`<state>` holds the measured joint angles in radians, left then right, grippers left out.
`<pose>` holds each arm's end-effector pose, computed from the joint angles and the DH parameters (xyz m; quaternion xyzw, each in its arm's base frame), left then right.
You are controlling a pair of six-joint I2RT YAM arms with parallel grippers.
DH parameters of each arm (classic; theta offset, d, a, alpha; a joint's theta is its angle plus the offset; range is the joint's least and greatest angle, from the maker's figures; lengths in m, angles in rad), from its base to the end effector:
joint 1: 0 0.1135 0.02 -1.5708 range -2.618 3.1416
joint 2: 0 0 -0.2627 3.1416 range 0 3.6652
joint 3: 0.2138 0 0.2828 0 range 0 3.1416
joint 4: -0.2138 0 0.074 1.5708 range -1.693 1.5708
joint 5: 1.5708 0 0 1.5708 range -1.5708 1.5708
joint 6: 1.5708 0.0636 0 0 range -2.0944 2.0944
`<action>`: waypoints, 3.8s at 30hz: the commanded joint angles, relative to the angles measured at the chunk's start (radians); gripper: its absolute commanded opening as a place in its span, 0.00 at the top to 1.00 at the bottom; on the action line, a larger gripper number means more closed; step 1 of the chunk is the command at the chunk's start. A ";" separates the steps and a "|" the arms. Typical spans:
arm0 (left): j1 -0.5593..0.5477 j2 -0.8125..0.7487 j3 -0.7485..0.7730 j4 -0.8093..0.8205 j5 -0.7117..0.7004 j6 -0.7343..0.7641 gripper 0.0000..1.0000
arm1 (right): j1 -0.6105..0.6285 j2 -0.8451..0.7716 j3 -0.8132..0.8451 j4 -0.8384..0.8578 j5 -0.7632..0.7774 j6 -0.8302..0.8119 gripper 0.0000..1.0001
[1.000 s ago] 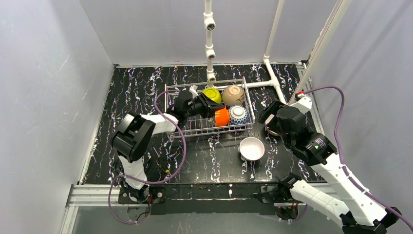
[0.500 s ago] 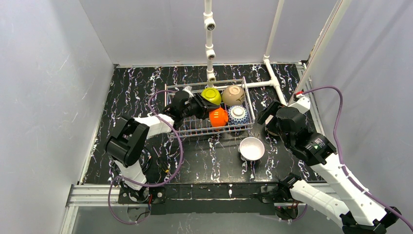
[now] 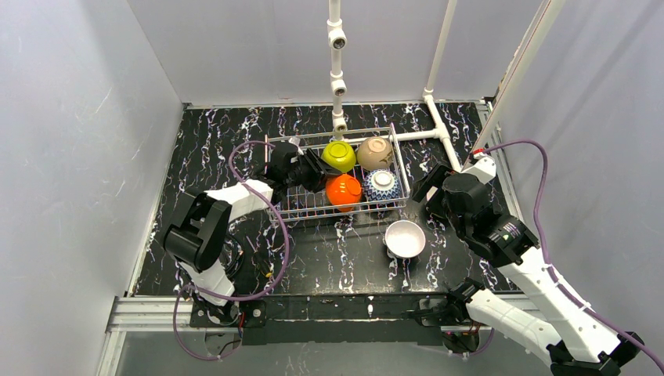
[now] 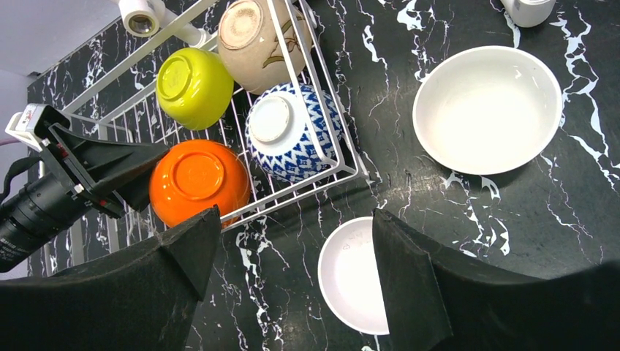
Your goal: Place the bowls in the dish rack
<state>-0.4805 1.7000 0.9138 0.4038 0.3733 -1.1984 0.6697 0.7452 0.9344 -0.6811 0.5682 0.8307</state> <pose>0.3574 -0.2125 0.1711 -0.1887 0.7988 -0.5121 0.2530 0.1777 0.0970 0.3423 0.2097 0.8094 0.1602 0.5247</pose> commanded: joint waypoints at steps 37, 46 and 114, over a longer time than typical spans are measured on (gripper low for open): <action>0.016 -0.030 0.433 -0.840 -0.173 0.687 0.45 | -0.001 -0.001 -0.007 0.029 0.016 -0.016 0.16; 0.010 -0.128 0.332 -0.864 -0.022 0.783 0.25 | -0.001 0.014 -0.030 0.053 -0.012 -0.009 0.16; 0.003 -0.129 0.280 -0.661 -0.044 0.580 0.27 | 0.166 0.139 -0.424 0.725 -0.334 -0.010 0.76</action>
<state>-0.4797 1.6077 1.1812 -0.2207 0.3214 -0.6350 0.7555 0.8661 0.5327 -0.1070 0.0811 0.7521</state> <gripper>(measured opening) 0.726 0.250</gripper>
